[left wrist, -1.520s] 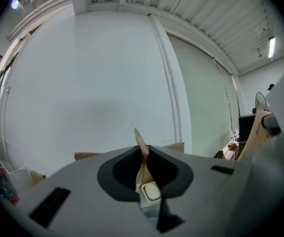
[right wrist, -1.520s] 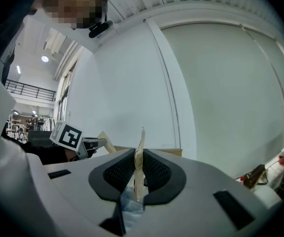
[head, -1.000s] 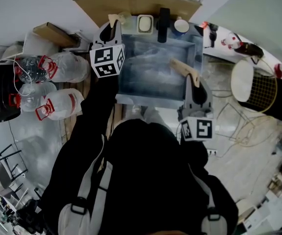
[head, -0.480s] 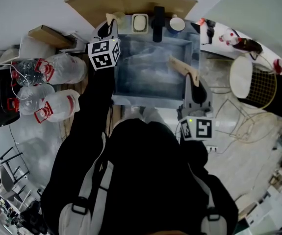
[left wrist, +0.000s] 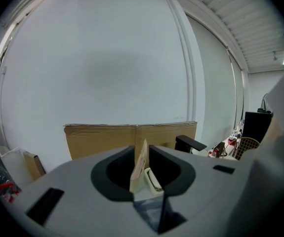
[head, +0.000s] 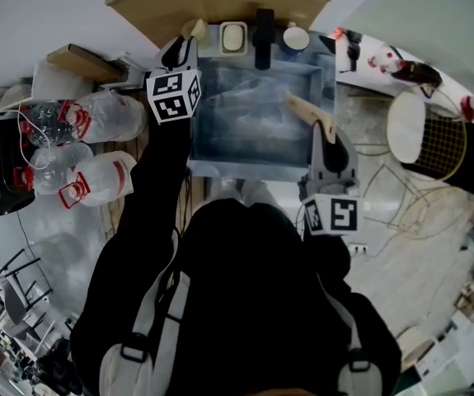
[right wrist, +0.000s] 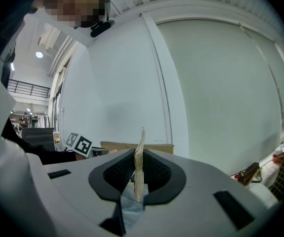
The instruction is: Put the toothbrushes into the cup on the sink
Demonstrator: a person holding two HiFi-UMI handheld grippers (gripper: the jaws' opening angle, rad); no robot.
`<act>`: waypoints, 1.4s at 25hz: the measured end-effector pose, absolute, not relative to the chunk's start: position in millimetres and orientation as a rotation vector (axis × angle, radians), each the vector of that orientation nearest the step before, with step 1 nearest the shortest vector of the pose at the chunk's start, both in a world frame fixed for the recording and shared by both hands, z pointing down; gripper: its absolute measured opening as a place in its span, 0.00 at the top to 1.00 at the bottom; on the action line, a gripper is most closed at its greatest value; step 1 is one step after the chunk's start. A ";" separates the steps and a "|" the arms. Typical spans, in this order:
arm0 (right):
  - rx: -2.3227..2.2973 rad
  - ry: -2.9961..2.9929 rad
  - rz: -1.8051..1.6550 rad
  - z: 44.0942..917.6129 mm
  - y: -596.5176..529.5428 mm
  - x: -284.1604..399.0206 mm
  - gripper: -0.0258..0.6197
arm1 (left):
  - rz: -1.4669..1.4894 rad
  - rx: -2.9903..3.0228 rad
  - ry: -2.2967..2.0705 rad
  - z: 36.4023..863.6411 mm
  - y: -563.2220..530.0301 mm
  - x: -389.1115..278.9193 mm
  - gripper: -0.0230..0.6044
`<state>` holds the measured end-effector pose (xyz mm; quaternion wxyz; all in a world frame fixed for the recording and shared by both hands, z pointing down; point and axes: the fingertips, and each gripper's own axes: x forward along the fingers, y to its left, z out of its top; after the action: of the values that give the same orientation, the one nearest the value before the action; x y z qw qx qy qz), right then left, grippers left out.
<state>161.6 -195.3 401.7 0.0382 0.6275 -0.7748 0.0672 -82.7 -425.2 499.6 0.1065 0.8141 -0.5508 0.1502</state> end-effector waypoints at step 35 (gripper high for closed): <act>1.994 -2.390 0.122 386.1 -256.5 189.9 0.89 | 0.329 2.434 -1.630 474.1 -244.6 -81.5 0.96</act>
<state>189.9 -256.5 386.1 0.0132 0.6400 -0.7672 0.0392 -81.5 -244.6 474.1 0.0966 0.8218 -0.5504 0.1112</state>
